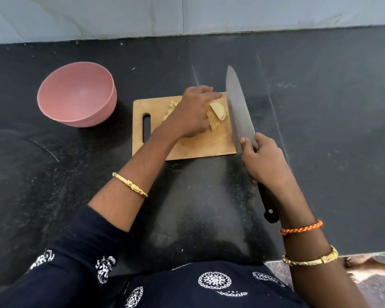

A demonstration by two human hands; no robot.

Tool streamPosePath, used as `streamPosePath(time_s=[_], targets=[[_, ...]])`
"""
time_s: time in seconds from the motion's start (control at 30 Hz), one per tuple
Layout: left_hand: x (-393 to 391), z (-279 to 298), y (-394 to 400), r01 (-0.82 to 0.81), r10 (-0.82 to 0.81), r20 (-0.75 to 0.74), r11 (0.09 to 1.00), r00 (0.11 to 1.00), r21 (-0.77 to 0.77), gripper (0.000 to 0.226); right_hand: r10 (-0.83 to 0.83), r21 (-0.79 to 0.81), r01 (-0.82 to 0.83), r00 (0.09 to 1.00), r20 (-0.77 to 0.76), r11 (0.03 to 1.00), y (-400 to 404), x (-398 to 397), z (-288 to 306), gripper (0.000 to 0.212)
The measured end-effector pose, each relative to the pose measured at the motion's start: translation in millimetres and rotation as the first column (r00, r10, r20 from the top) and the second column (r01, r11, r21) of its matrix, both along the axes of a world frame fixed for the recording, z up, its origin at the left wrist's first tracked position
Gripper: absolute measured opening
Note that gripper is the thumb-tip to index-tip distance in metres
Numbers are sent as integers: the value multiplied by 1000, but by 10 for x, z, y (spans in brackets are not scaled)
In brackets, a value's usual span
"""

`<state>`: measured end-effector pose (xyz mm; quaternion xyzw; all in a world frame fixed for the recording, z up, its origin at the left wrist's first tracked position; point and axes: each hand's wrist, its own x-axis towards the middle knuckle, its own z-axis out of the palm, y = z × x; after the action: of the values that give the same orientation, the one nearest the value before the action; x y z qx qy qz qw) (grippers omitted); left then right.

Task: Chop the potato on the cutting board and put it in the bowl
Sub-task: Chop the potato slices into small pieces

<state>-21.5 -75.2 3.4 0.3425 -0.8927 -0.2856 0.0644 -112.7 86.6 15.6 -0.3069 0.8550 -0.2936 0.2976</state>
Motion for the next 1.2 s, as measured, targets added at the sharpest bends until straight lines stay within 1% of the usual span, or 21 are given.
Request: streamPosePath(time_s=[0.07,0.2,0.3,0.4,0.53,0.67,0.73,0.83,0.9,1.0,1.07,1.13,1.2], targets=[[-59,35,-64,103,-104,44,995,994,19,60,-63,-55,63,998,11,996,-17,-50,-25,35],[-239,90,-200,213,-201,163,975,966,-58,48,-131,-133,136,990,50,982,-50,-143,-50,31],[-352,120,-282,315,-301,236,949,924,-25,40,-141,-147,148,988,61,978,-63,-174,-76,32],[-418,149,-337,411,-372,339,910,864,-49,33,-122,-133,131,990,73,982,-56,-175,-93,31],[-417,220,-376,455,-409,420,891,810,-9,33,-98,-124,107,992,80,986,-49,-173,-93,31],[-407,225,-382,445,-416,456,894,786,50,29,-85,-108,93,994,72,990,-37,-161,-112,31],[-399,203,-374,436,-412,438,899,799,51,24,-75,-105,82,995,72,991,-35,-158,-118,32],[-343,184,-350,387,-376,367,921,851,44,20,-60,-99,67,996,69,993,-20,-146,-125,37],[-299,154,-324,334,-327,305,942,894,34,19,-53,-104,60,996,72,993,1,-137,-136,37],[-258,89,-262,237,-229,218,971,949,-13,20,-45,-109,53,996,82,993,14,-126,-147,32],[-247,85,-232,170,-164,136,985,977,-35,22,-49,-112,57,996,79,992,9,-132,-145,30],[-242,141,-227,137,-136,65,990,989,-10,24,-58,-115,65,996,68,991,7,-151,-139,30],[-247,203,-245,137,-138,33,990,990,37,23,-75,-118,82,995,64,990,11,-180,-136,31]])
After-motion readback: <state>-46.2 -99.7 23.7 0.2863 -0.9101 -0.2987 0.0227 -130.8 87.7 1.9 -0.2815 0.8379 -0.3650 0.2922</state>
